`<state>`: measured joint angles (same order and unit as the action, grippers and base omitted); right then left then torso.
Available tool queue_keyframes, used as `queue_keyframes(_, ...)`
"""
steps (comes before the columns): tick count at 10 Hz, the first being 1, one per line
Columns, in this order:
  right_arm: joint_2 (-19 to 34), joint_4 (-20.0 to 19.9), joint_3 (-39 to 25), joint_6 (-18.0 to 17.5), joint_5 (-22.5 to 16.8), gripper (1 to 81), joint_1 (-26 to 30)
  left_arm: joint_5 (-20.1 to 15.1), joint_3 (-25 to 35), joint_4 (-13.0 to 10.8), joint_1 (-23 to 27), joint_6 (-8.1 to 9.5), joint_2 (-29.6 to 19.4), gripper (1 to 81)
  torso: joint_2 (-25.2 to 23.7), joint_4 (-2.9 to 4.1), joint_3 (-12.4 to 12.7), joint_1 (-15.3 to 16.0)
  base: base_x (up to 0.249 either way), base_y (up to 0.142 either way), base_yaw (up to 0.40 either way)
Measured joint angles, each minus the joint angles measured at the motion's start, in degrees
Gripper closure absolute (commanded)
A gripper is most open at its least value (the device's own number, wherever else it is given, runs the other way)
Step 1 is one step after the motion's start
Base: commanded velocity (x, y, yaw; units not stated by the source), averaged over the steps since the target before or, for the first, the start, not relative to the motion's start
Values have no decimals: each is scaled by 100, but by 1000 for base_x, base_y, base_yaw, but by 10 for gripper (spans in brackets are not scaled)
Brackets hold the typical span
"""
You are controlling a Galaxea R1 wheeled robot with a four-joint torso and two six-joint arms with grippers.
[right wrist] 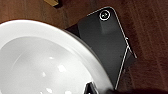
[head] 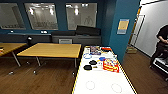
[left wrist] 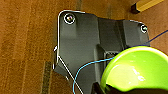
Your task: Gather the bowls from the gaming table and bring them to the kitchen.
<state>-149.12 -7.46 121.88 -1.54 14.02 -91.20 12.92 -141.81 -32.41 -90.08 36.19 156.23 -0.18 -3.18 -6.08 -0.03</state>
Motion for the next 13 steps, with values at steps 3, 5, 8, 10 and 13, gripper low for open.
queue_keyframes(3,-69,0,59,0,-7,811,10,17,-207,0,15,-39,151,811,-2,0,0,-2,-131,0,0)
queue_keyframes(5,-66,0,89,0,-11,811,-10,16,-408,0,-22,-65,276,811,-2,0,2,-5,-133,0,0)
queue_keyframes(8,-161,0,268,-2,-5,811,-21,17,-603,0,-33,-172,429,811,-2,0,2,-5,-140,0,0)
queue_keyframes(10,-229,0,343,0,-11,811,-26,17,-603,-2,-102,-196,460,811,-2,0,2,-5,-146,0,0)
queue_keyframes(13,-246,0,367,0,-7,811,-23,24,-610,-2,-110,-196,460,811,-5,0,2,-2,-159,0,0)
